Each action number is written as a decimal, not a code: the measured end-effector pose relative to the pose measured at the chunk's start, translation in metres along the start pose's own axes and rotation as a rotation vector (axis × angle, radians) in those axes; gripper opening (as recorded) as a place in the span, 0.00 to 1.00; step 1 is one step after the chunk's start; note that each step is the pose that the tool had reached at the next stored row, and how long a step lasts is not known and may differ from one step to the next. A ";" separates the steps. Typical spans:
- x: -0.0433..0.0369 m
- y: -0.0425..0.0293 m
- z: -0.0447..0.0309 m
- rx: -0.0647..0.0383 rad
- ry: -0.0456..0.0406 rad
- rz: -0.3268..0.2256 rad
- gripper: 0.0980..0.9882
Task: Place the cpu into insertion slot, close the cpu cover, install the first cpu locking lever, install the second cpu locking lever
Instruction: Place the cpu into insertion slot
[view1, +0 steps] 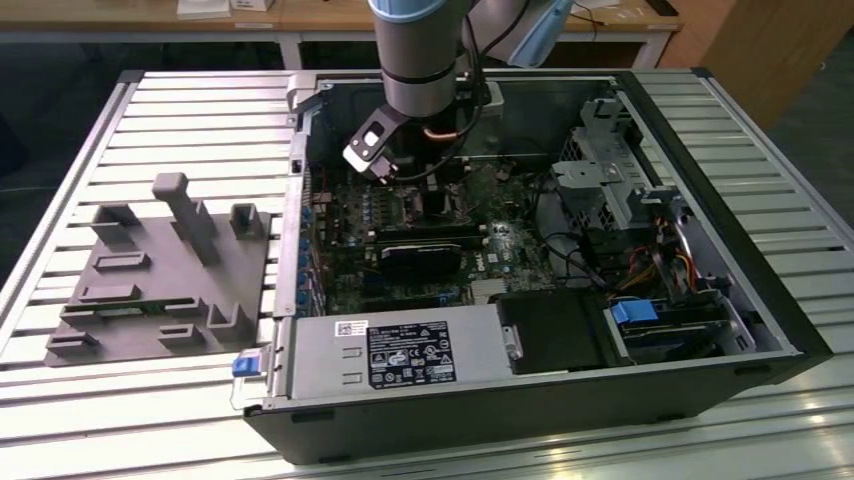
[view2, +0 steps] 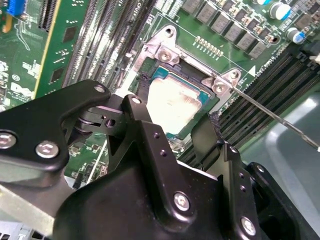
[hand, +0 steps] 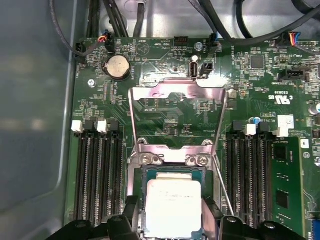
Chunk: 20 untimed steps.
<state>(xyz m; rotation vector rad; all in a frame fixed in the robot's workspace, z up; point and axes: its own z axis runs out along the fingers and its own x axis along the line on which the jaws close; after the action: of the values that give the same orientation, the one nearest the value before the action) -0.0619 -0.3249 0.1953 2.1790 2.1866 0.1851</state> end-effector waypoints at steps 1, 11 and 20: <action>0.0000 0.0000 0.0000 0.000 0.0041 0.001 0.57; 0.0001 0.0003 -0.0029 0.000 -0.0046 -0.001 0.57; 0.0003 0.0008 -0.0069 0.000 -0.0093 -0.001 0.57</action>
<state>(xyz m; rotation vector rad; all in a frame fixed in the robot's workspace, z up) -0.0619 -0.3249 0.2022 2.1742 2.1830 0.1746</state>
